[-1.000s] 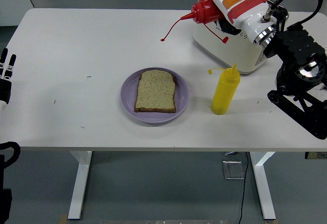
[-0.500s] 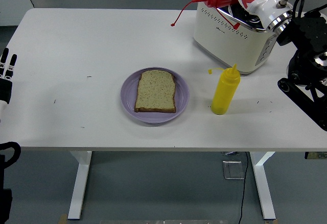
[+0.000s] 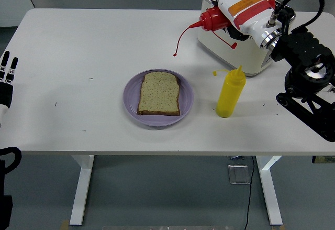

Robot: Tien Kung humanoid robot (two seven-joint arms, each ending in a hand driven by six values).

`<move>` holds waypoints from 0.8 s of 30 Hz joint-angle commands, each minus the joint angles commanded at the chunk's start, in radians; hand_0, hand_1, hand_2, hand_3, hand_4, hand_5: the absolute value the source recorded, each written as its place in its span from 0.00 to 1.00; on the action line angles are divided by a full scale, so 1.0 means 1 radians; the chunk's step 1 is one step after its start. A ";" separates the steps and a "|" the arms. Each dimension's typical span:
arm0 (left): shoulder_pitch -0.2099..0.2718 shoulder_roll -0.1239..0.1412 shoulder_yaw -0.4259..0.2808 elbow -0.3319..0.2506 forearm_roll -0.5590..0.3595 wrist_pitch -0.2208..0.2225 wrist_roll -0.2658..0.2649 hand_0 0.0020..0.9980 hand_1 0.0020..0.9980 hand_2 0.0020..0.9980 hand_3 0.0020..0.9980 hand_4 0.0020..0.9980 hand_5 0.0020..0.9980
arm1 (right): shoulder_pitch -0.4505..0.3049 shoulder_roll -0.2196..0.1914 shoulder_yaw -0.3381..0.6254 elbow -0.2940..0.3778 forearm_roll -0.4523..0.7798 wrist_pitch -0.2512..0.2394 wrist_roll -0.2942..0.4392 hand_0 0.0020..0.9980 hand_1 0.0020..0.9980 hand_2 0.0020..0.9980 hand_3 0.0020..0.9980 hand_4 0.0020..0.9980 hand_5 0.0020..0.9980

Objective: Pick up the cup,pour liquid into bread,place the cup on the desk

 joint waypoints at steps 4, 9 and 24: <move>-0.001 0.000 0.004 0.000 0.000 0.000 0.000 0.79 0.74 0.74 0.69 0.52 1.00 | -0.033 0.010 0.064 0.025 0.000 -0.053 -0.007 0.13 0.20 0.29 0.35 0.39 0.09; -0.002 0.000 0.003 0.000 -0.001 0.001 0.000 0.79 0.74 0.74 0.69 0.52 1.00 | -0.106 0.022 0.187 0.096 0.166 -0.164 0.010 0.13 0.20 0.29 0.35 0.39 0.09; -0.007 0.001 -0.001 0.000 -0.001 0.002 0.000 0.78 0.74 0.74 0.69 0.52 0.98 | -0.305 0.029 0.509 0.169 0.787 -0.171 0.135 0.13 0.21 0.29 0.35 0.46 0.04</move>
